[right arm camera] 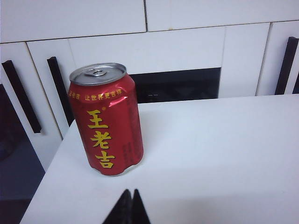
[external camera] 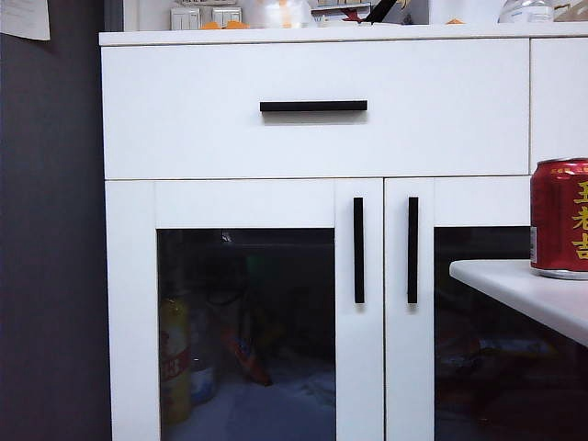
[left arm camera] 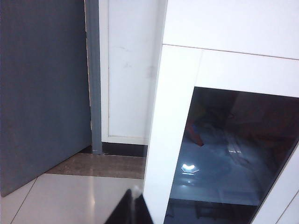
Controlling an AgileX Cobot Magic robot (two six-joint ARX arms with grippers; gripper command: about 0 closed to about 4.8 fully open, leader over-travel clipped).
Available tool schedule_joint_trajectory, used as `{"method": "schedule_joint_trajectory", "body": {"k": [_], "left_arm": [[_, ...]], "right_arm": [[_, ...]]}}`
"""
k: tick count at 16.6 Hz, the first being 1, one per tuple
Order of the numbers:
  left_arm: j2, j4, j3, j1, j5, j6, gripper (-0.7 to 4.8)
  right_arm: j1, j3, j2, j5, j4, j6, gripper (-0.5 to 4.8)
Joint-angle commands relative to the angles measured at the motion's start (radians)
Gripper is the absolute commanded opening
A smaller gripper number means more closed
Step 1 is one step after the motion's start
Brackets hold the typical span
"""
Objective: Open the left door of the white cabinet, pick up a can of beverage from the table on the right, place it inside the cabinet, and finally close the cabinet door.
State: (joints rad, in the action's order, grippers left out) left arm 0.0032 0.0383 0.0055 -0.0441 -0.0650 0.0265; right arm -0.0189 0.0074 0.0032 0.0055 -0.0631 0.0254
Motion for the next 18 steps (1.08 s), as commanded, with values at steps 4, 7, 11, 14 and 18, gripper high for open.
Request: {"method": "schedule_joint_trajectory", "body": {"k": [4,7,11,14,18], "left_arm": [[-0.002,-0.010,0.000,0.000,0.043,0.000,-0.06],[-0.002,-0.012,0.001,0.000,0.042,0.023,-0.05],[-0.002,-0.097,0.043,0.001,-0.095,0.216,2.22],[-0.002,-0.098,0.118,0.002,-0.187,0.217,4.39],[0.023,-0.101,0.283,0.002,-0.234,0.217,4.41]], "right_arm": [[0.000,-0.001,0.000,0.002,0.014,0.000,-0.07],[0.000,0.001,0.000,-0.008,0.016,0.006,-0.04],[0.005,0.171,0.000,-0.009,-0.036,0.053,3.39],[0.005,0.335,0.000,-0.013,-0.114,0.031,3.86],[0.005,0.490,0.030,-0.095,-0.174,-0.056,3.93]]}}
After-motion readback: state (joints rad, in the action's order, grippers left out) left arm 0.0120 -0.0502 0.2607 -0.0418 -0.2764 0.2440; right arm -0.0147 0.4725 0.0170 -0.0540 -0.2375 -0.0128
